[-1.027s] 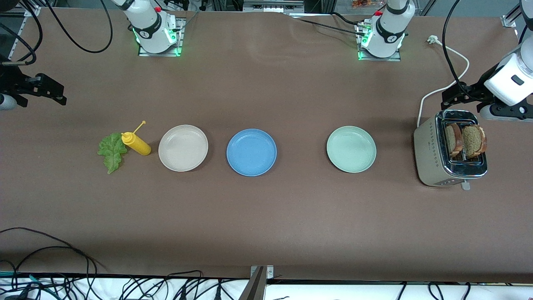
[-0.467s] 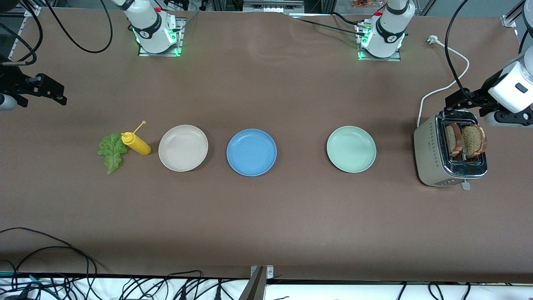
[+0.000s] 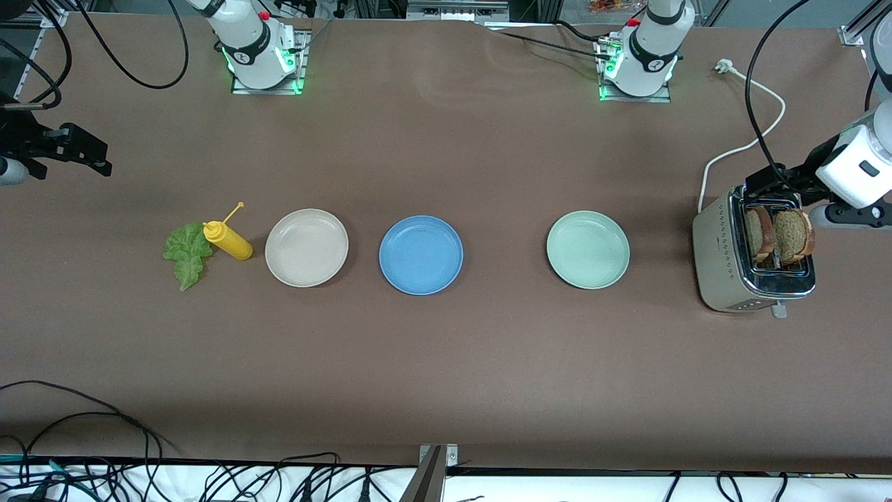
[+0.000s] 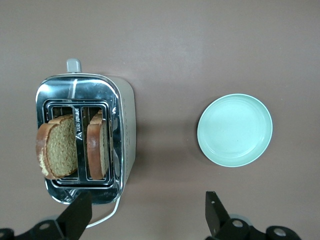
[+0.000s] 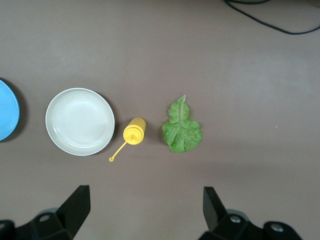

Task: Make sandwich in blue plate with both arms
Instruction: 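Lower the left gripper onto a bread slice in the toaster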

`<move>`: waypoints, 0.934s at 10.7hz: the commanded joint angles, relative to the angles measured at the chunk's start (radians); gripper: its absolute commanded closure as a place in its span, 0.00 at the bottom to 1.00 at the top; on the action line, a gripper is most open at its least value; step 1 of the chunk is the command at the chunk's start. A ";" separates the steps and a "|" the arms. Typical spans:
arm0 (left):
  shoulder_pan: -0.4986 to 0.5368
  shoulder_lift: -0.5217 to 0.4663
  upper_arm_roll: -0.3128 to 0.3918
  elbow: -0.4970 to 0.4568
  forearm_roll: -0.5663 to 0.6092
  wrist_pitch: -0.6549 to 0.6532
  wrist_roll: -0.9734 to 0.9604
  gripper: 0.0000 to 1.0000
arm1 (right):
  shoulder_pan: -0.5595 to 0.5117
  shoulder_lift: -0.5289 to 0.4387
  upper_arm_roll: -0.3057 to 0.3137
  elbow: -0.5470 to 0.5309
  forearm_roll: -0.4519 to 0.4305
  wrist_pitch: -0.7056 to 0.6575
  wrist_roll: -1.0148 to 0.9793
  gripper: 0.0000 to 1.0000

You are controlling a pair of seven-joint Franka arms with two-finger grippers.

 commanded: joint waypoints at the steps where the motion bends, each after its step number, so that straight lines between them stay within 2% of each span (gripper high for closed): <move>1: 0.002 0.048 0.014 0.008 0.048 0.050 0.020 0.00 | 0.000 0.008 0.000 0.022 0.000 -0.013 -0.007 0.00; 3: 0.003 0.079 0.014 0.003 0.058 0.098 0.043 0.00 | 0.000 0.008 0.000 0.022 0.000 -0.014 -0.009 0.00; 6: 0.005 0.122 0.052 -0.013 0.059 0.161 0.092 0.00 | 0.000 0.008 0.000 0.022 0.000 -0.014 -0.009 0.00; 10: 0.028 0.130 0.069 -0.134 0.059 0.315 0.147 0.00 | 0.000 0.008 0.002 0.022 0.000 -0.017 -0.009 0.00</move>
